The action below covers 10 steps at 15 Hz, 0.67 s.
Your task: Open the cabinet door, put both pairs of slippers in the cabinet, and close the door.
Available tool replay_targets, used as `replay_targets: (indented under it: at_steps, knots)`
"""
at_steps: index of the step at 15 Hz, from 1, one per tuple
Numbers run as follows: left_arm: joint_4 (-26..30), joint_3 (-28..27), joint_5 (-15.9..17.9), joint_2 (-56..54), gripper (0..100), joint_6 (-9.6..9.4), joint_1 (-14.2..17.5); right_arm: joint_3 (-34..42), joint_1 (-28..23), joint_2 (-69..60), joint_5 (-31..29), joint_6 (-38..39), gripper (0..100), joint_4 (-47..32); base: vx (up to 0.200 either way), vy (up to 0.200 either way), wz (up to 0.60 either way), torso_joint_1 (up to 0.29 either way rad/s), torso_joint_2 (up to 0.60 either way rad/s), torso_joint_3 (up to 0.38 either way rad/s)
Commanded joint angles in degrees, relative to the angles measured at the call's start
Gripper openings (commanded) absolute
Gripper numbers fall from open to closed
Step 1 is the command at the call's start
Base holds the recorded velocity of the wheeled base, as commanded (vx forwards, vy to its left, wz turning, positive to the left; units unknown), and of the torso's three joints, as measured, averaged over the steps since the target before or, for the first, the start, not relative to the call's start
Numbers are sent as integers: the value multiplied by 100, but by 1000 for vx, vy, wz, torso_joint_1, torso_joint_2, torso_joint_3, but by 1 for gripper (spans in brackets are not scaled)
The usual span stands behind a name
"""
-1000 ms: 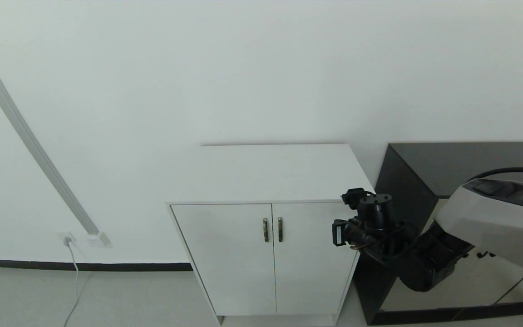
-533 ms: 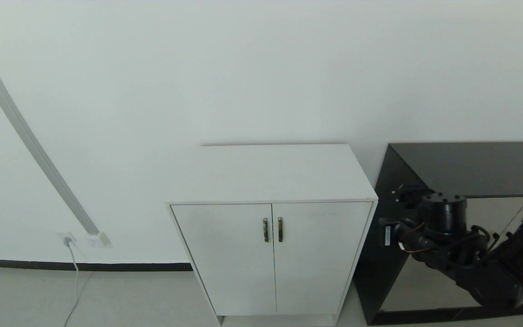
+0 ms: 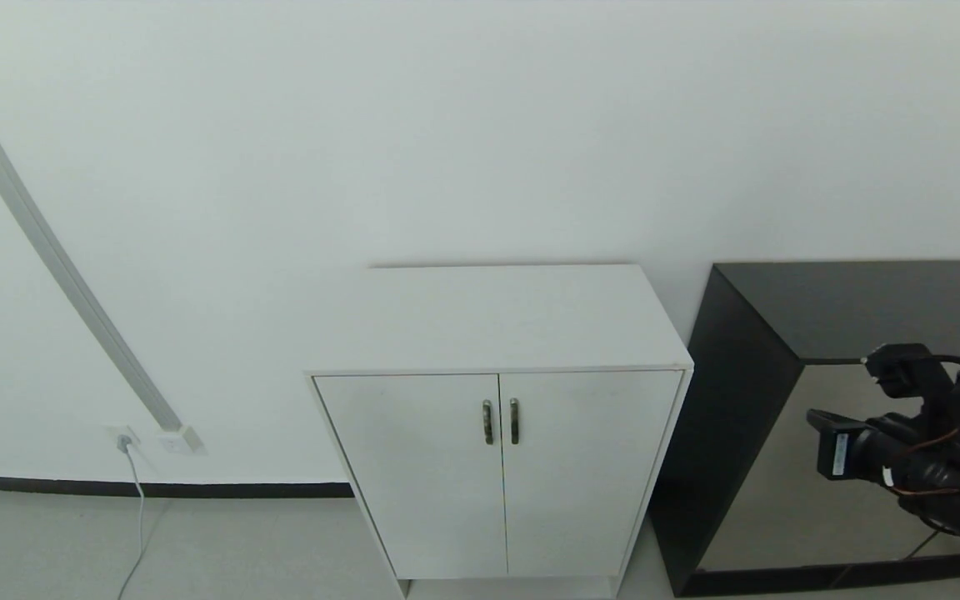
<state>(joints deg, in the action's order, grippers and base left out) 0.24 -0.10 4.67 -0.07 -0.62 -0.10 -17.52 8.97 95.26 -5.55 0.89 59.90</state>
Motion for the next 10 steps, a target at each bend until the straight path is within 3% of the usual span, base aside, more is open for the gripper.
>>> replay_targets:
  at_steps: [1,6,10]
  knots:
    - [2,1,-1,7,0,1,1,433,-212,-737,62,-168,0,-31,0,0,0,0,0,0]
    - [2,1,-1,7,0,1,1,1198,-220,-1818,150,-361,0,-445,0,0,0,0,0,0]
    - [2,1,-1,7,0,1,1,1277,-256,-2793,353,-370,0,-1649,0,0,0,0,0,0]
